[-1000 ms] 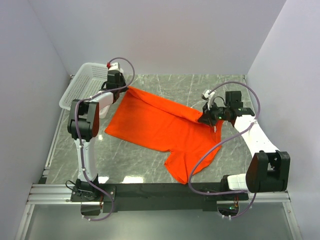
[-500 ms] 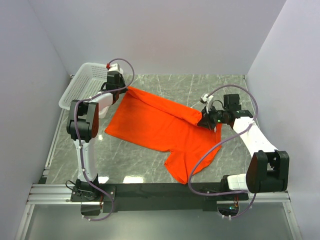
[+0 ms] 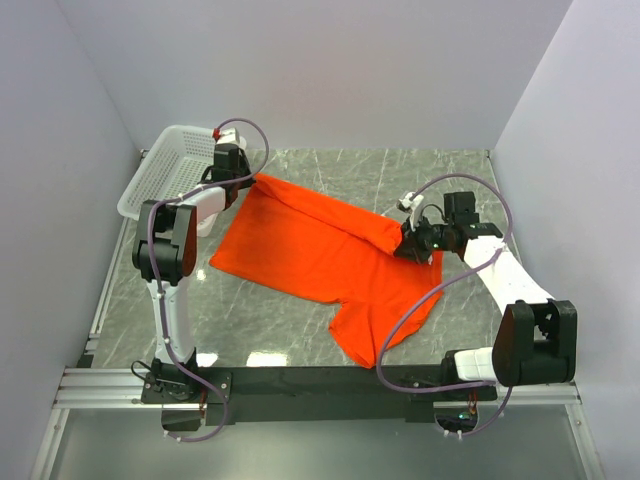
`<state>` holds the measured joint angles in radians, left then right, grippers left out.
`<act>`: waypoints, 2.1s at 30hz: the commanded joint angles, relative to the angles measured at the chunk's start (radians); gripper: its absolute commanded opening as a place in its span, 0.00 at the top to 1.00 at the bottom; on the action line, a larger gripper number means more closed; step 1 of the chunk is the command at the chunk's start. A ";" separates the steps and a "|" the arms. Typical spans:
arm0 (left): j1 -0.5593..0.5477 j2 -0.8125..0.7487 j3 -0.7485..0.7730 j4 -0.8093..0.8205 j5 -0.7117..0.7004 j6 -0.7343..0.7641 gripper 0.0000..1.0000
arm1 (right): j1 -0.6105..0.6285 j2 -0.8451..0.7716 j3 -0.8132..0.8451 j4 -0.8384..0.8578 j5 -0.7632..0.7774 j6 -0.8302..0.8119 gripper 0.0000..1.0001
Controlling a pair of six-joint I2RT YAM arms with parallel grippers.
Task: Fold and stack the t-shirts
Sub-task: Fold the tshirt
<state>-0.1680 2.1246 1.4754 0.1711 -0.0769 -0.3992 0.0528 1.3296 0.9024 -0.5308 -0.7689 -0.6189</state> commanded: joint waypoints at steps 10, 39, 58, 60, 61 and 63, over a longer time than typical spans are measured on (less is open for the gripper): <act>-0.002 -0.055 -0.026 0.004 -0.023 0.033 0.99 | 0.012 -0.036 -0.028 0.020 0.010 -0.013 1.00; -0.013 -0.132 -0.012 -0.117 0.144 0.053 0.61 | 0.016 0.031 -0.056 -0.083 0.072 -0.168 1.00; -0.039 -0.111 -0.009 -0.147 0.178 0.071 0.60 | 0.059 0.077 -0.079 -0.097 0.114 -0.168 0.85; -0.042 -0.106 0.000 -0.150 0.181 0.069 0.60 | 0.067 0.085 -0.069 -0.109 0.105 -0.170 0.69; -0.044 -0.106 0.002 -0.148 0.181 0.069 0.60 | 0.070 0.085 -0.063 -0.130 0.099 -0.179 0.62; -0.044 -0.104 0.009 -0.148 0.187 0.066 0.60 | 0.073 0.068 -0.042 -0.176 0.047 -0.199 0.52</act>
<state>-0.2058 2.0392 1.4330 0.0143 0.0853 -0.3519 0.1139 1.4071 0.8261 -0.6430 -0.6678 -0.7891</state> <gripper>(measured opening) 0.394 0.454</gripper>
